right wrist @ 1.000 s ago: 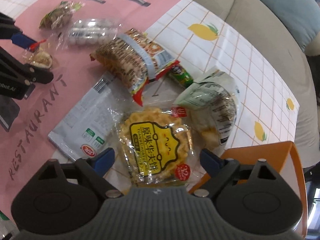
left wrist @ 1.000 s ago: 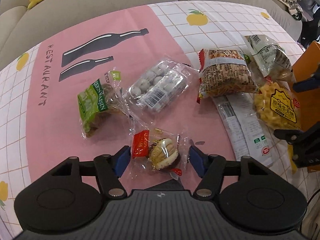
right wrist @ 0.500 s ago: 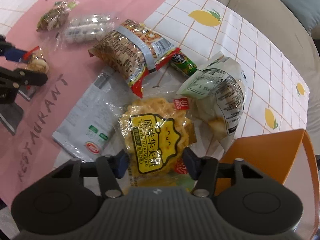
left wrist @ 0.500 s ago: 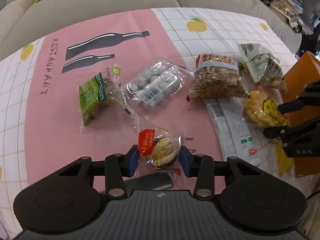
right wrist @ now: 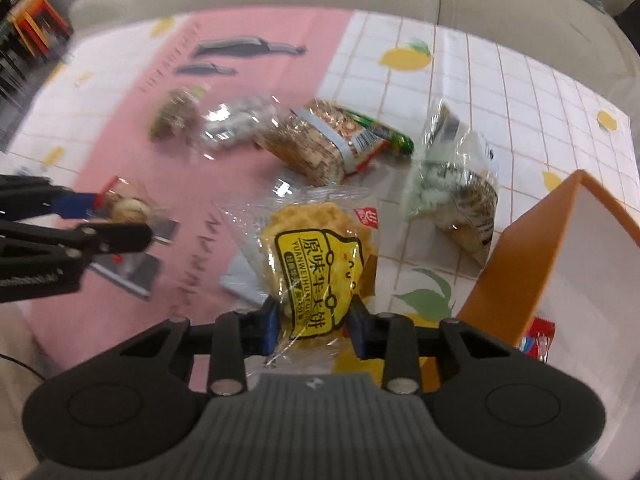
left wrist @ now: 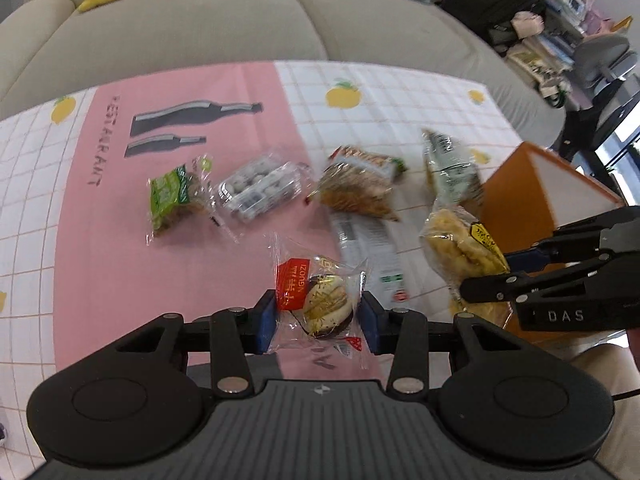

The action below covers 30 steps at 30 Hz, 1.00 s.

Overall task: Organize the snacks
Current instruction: 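Carry both cookie packs into the white box and open both tools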

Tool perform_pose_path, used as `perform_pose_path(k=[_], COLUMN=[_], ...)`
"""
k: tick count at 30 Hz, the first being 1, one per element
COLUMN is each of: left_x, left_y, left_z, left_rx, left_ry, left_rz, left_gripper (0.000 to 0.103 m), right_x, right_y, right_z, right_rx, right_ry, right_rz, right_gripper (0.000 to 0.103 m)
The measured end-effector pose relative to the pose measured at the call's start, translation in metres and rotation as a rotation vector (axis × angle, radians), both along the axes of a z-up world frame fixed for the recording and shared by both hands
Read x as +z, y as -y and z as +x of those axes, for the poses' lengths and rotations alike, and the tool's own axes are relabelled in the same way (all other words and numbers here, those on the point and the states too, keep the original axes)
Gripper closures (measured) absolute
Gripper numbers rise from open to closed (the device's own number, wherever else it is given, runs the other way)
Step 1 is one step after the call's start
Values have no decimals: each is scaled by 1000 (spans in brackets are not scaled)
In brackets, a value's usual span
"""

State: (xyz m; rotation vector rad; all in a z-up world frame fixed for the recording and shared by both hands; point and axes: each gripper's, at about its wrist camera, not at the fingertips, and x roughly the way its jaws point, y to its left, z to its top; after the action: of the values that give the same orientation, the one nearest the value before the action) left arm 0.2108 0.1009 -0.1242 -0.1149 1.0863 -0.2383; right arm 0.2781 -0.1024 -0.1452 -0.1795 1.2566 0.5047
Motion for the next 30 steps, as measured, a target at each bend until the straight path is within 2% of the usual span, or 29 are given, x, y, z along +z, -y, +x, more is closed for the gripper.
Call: perform_pose_path(k=[9, 16, 20, 24, 30], left_x=[67, 111, 125, 124, 105], left_y=[37, 88, 124, 164, 228], left_z=[-25, -34, -31, -24, -7], left_rx=[-103, -230, -308, -392, -530], left_ry=[126, 218, 251, 261, 234], left_rz=[-23, -39, -46, -27, 16], left_gripper=[55, 55, 55, 55, 55], right_x=[78, 123, 134, 134, 106], right_y=[34, 95, 135, 172, 219], right_z=[-43, -71, -80, -83, -69], right_rx=[-24, -109, -182, -259, -370], right_ry=[116, 198, 234, 241, 205], right_rz=[115, 149, 137, 119, 77], right_gripper=[71, 70, 70, 70, 70])
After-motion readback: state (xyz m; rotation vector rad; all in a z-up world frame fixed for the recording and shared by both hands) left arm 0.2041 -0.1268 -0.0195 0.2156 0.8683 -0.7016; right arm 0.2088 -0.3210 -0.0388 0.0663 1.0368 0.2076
